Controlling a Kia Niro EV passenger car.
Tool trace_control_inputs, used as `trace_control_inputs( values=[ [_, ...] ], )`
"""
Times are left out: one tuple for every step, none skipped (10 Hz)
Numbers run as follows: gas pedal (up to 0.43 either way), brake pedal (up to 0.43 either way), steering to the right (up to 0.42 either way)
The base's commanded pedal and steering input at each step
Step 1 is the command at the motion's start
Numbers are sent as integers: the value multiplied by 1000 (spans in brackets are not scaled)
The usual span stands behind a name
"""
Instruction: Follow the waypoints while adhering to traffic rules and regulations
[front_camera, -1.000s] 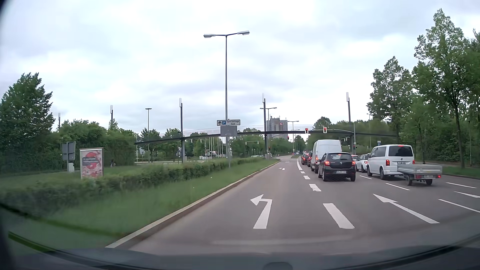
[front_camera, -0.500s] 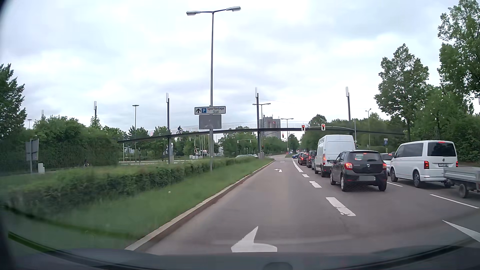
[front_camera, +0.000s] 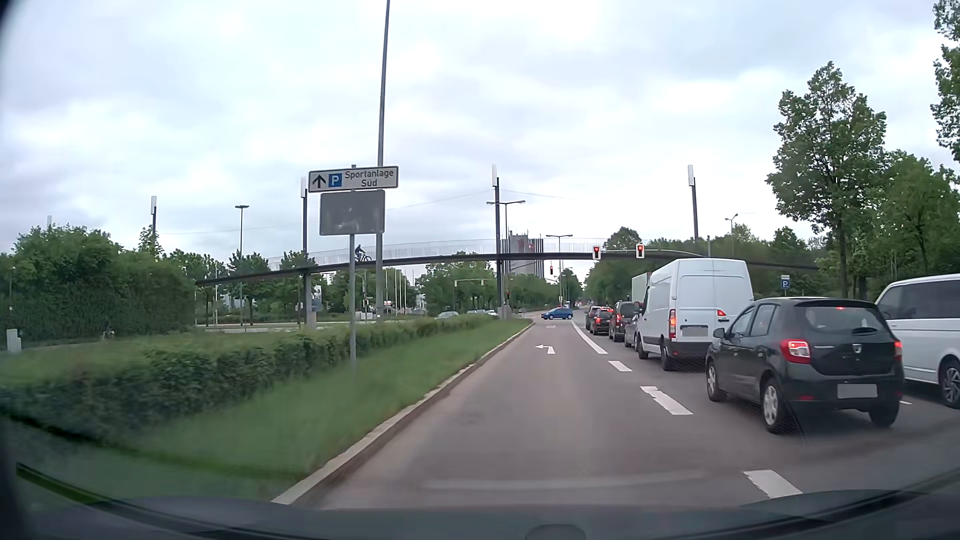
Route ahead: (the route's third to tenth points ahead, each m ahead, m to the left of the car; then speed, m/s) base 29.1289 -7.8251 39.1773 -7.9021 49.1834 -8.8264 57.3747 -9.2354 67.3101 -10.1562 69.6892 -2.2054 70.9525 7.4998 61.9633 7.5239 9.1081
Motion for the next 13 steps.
trace_control_inputs(
  values=[
    [0, 0, 30],
    [0, 0, 29],
    [0, 0, 27],
    [0, 0, 27],
    [0, 0, 26],
    [0, 0, 26],
    [0, 0, 25],
    [0, 0, 25],
    [0, 0, 24],
    [0, 0, 21],
    [0, 0, 20],
    [0, 0, 20],
    [0, 0, 20]
  ],
)
